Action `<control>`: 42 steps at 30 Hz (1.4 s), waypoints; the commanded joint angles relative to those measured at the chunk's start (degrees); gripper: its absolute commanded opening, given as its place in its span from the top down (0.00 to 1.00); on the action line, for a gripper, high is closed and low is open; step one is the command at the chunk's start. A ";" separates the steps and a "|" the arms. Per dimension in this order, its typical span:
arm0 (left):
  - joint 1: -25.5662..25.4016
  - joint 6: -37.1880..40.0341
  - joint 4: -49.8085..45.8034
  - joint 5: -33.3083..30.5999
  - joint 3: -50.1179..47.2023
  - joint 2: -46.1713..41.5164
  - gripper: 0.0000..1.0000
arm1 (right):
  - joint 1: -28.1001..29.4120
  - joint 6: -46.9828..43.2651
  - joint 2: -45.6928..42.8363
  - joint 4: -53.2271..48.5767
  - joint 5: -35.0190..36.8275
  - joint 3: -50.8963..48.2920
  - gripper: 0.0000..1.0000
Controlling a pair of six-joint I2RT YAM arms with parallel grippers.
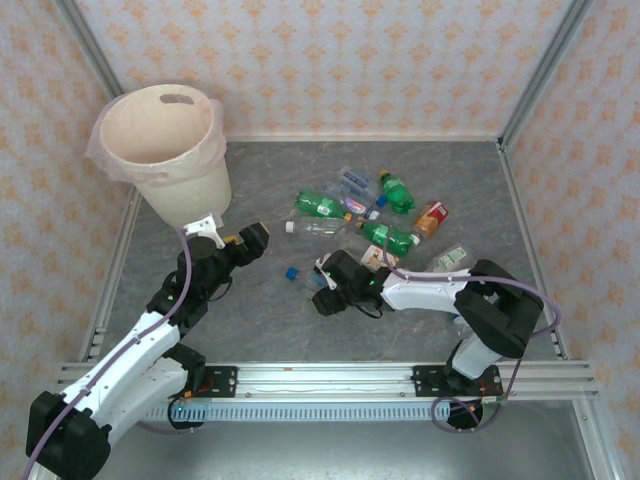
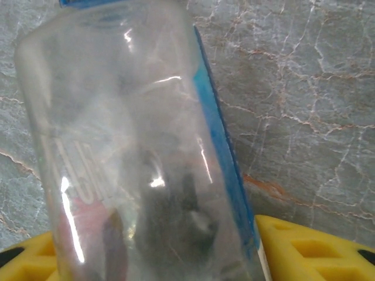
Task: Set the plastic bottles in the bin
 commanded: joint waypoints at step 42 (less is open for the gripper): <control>-9.25 -19.47 44.31 18.33 -7.27 20.73 0.50 | 0.39 1.29 -22.27 9.29 4.64 -8.23 0.42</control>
